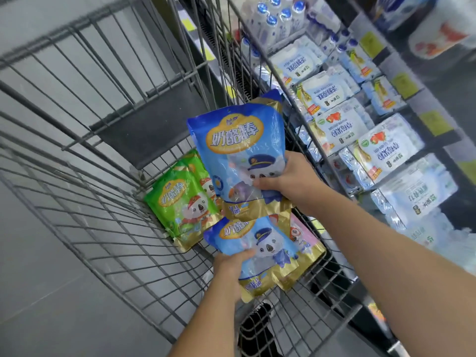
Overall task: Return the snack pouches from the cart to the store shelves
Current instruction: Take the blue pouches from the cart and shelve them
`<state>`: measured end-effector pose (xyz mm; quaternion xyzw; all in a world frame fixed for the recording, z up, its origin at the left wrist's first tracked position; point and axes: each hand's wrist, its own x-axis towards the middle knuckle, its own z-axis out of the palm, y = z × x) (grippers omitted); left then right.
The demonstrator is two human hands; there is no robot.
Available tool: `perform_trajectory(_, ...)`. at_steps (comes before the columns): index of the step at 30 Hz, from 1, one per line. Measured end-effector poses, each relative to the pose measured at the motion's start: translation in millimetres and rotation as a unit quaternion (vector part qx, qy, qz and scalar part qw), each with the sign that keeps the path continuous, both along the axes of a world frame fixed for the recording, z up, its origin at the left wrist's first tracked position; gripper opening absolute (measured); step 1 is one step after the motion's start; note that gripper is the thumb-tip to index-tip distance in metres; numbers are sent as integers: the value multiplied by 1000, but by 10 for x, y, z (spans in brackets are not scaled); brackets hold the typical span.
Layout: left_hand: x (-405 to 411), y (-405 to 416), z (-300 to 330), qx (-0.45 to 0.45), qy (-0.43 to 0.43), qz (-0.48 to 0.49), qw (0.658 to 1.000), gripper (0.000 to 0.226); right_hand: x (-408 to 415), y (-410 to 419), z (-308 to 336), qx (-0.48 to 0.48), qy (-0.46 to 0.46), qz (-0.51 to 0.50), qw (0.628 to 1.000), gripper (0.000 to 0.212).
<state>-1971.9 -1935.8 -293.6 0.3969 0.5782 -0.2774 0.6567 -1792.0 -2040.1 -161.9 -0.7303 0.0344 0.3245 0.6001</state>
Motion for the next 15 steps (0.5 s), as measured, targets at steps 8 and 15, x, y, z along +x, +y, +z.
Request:
perform_trajectory(8, 93, 573, 898, 144, -92, -40, 984, 45, -189, -199, 715, 81, -36, -59, 994, 21)
perform_trajectory(15, 823, 1036, 1675, 276, -267, -136, 913, 39, -214, -721, 1232, 78, -121, -180, 973, 30)
